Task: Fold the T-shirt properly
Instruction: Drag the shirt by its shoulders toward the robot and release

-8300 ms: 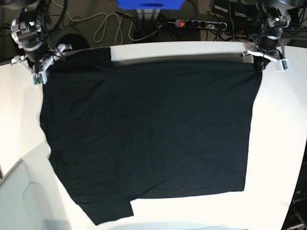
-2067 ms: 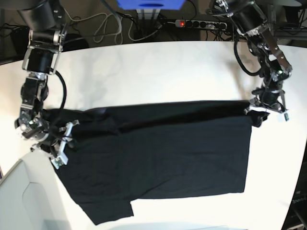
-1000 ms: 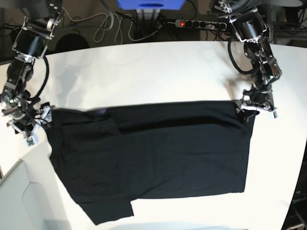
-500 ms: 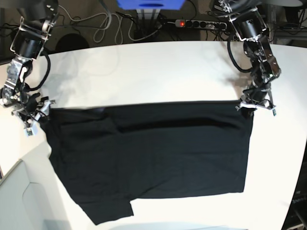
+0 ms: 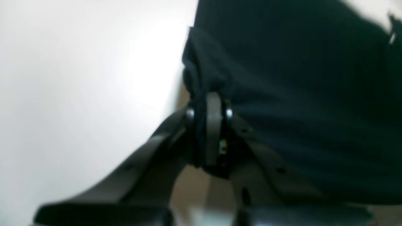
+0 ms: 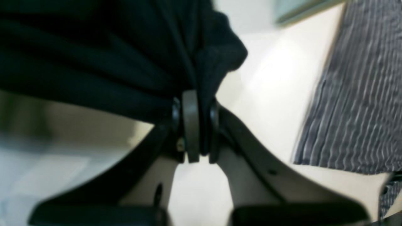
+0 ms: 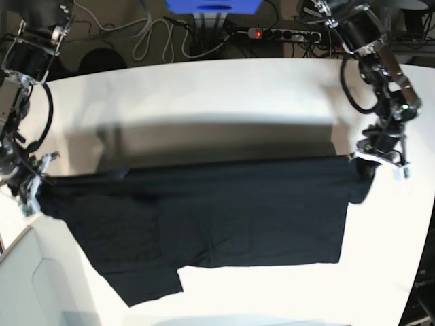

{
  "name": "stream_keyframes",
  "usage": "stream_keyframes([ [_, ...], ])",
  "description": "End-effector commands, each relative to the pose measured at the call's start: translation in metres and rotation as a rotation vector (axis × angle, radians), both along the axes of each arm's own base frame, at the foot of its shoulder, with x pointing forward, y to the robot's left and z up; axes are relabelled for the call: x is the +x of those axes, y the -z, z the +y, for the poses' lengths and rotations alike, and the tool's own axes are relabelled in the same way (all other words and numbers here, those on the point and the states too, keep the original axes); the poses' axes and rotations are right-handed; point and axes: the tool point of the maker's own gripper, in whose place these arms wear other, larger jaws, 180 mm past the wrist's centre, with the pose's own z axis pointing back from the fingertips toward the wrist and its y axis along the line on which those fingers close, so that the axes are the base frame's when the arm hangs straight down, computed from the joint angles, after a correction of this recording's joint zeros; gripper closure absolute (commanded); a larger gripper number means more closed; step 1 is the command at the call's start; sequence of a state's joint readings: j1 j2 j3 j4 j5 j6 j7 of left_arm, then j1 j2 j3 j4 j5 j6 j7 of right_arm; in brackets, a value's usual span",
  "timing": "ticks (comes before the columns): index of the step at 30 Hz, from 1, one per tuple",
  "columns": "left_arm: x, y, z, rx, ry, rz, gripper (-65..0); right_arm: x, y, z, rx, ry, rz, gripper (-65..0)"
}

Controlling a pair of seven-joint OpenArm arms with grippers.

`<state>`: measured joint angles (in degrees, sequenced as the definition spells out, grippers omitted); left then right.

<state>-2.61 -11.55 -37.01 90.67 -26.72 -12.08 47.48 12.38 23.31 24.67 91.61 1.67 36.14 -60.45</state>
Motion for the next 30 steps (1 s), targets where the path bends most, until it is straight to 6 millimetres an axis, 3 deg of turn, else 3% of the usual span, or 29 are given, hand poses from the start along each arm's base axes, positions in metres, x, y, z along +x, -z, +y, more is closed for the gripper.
stream_keyframes([
  [1,0.008,-0.022,0.015,0.044,-0.029,-0.044,0.0,0.011,-0.025,-0.014,-0.067,0.011,-0.037,-0.2],
  [5,0.007,-0.024,0.015,0.033,-0.028,-0.019,0.0,0.017,-0.027,-0.008,-0.080,-0.005,-0.022,-0.2],
  [11,-0.019,0.002,0.012,0.025,-0.027,0.058,0.0,-0.008,0.002,-0.008,-0.082,-0.011,0.062,-0.2],
  [15,-0.039,0.021,0.006,0.012,-0.024,0.113,0.0,-0.032,0.018,-0.007,-0.093,-0.020,0.110,-0.2],
  [21,-0.080,0.044,0.016,-0.001,-0.077,0.196,0.0,-0.080,0.033,0.009,-0.143,-0.081,0.175,-0.2],
  [24,-0.101,0.044,0.021,0.012,-0.107,0.213,0.0,-0.100,0.045,0.017,-0.129,-0.093,0.205,-0.2],
  [30,-0.126,0.036,0.009,0.052,-0.090,0.230,0.0,-0.132,0.060,0.010,-0.107,-0.071,0.251,-0.2],
])
